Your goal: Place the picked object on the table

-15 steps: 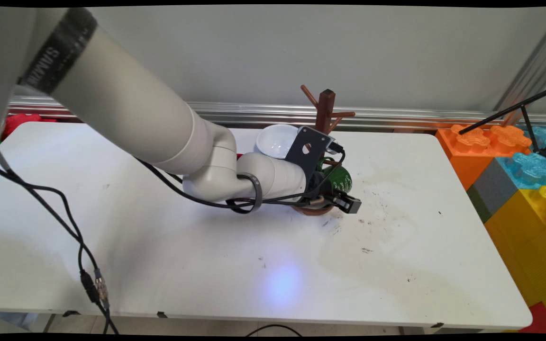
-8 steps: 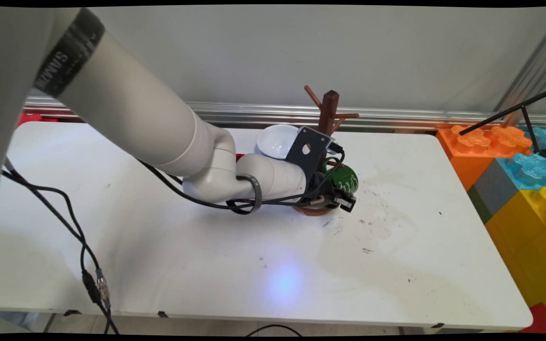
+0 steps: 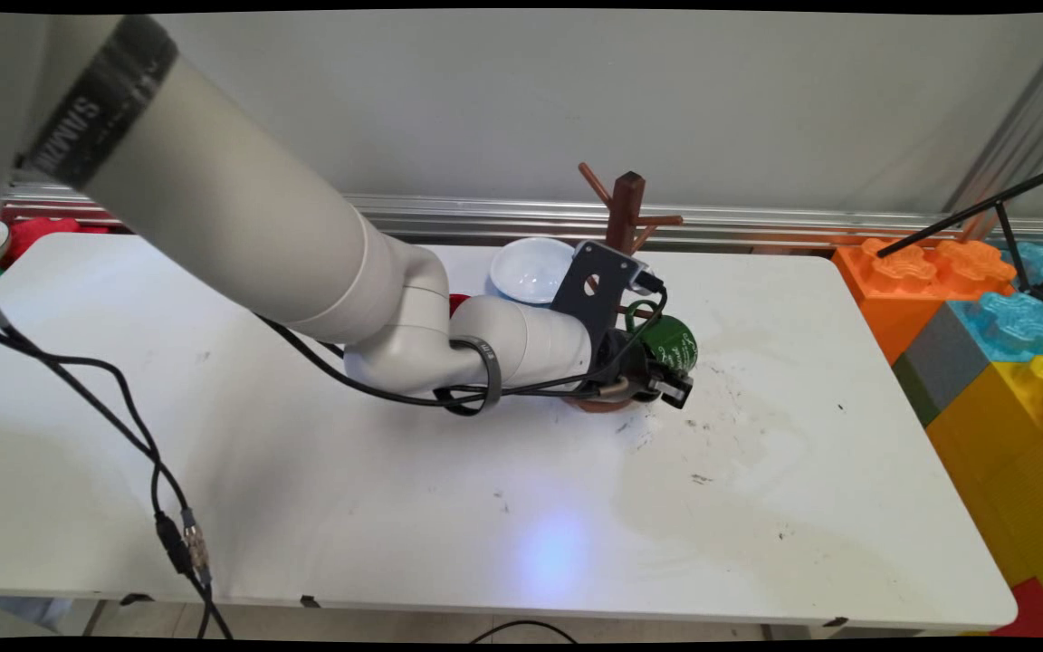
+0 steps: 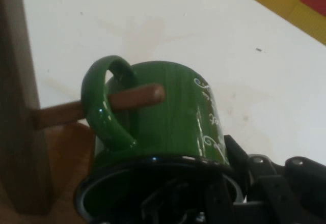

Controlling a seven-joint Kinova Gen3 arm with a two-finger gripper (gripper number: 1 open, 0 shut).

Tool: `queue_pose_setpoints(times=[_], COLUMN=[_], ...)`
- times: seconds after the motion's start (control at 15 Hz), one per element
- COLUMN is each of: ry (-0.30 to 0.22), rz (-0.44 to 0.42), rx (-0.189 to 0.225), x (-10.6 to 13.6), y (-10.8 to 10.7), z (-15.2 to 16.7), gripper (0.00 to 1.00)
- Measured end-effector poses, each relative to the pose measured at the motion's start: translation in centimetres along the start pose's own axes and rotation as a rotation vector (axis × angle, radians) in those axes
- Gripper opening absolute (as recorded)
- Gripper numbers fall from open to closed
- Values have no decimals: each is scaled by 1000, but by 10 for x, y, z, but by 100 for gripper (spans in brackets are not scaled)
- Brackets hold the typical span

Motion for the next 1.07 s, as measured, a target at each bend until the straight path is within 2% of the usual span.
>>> queue_pose_setpoints(times=[0.47,1.07], ry=[32,45], rz=[20,36], rx=[-19,-64], x=[13,23], y=[9,24], z=[-14,-41], gripper=[0,0])
